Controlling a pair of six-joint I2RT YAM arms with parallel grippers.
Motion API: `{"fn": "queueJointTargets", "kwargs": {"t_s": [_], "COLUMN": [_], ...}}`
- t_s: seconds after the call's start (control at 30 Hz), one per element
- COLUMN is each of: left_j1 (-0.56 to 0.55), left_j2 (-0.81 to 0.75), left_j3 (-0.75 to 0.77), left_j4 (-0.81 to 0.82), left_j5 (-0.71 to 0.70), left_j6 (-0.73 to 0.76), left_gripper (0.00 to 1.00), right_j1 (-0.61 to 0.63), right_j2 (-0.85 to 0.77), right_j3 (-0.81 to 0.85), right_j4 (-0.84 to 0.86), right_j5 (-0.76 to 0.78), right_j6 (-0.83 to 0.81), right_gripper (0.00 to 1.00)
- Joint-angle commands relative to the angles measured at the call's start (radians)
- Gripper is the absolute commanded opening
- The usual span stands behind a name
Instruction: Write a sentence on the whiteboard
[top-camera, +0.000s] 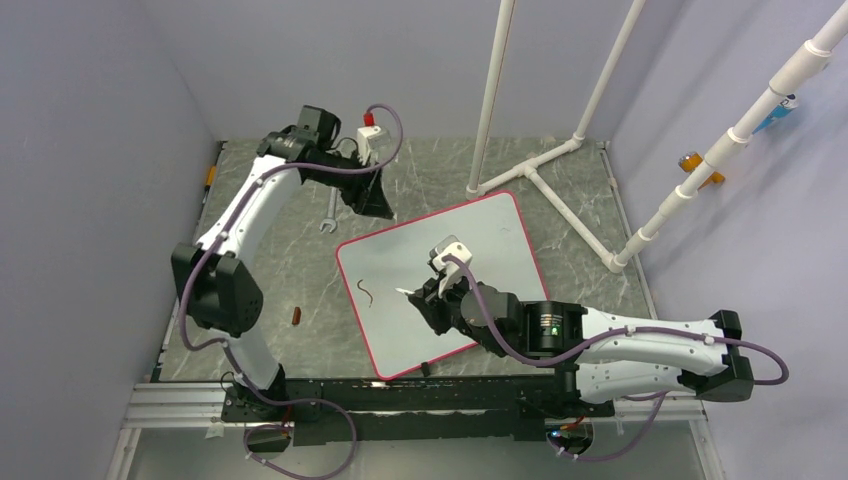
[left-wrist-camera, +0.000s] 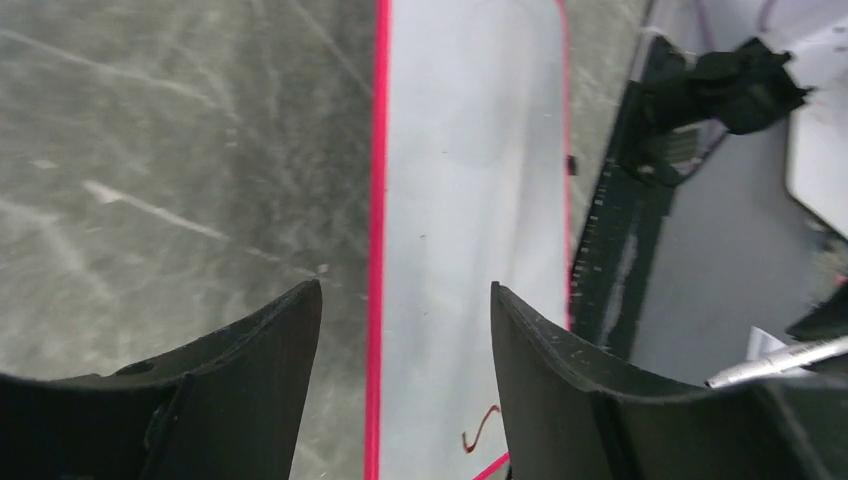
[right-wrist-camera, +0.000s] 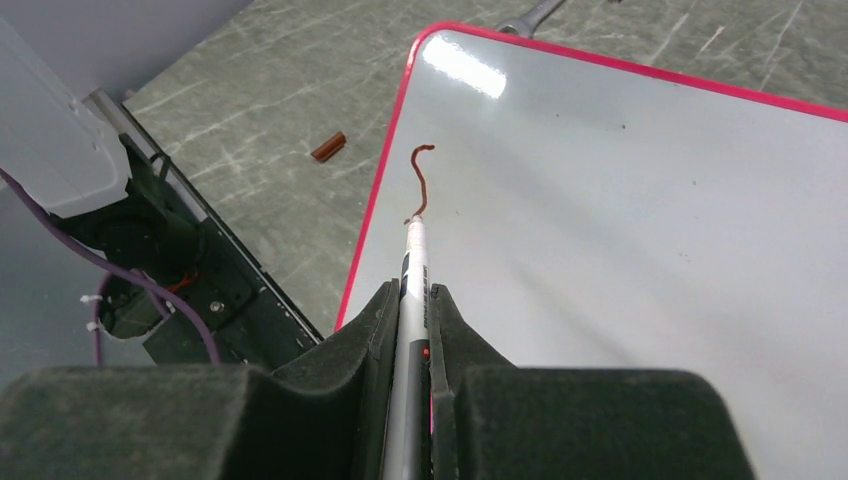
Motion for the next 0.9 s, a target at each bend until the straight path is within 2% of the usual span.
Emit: {"fn": "queueJointTargets", "kwargs": {"t_s": [0.0,0.07,0.6,0.73,0.87], "left_j1": [-0.011,-0.012,-0.067,-0.076,-0.082], "left_j2": [0.086,0.093,0.182,0.199,0.191], "left_j3": [0.007,-0.008,-0.036,-0.031,-0.036], "left_j4": [-0.063,-0.069,-0.112,-0.131,-0.132], "left_j5": [0.251,0.284,0.152,0.157,0.161], "left_j6": [0.033,0.040,0.032,0.039,0.042], "left_gripper": [0.66,0.66,0.60,0.53,0.40], "right_j1": [0.004,0.004,0.004,0.003,0.004], "right_j2": [-0.034,-0.037,-0.060,-0.070,-0.073], "right_j3": [0.036,0.033,0.017,0.009,0.007], "right_j4": [-0.033,-0.035,-0.038,-0.036,-0.040], "right_j5": [0.038,0.035,0.024,0.024,0.026], "right_j6": [-0.016,-0.012,0.005,0.007,0.007], "right_gripper": [0.00,0.00,0.00,0.00,0.00]}}
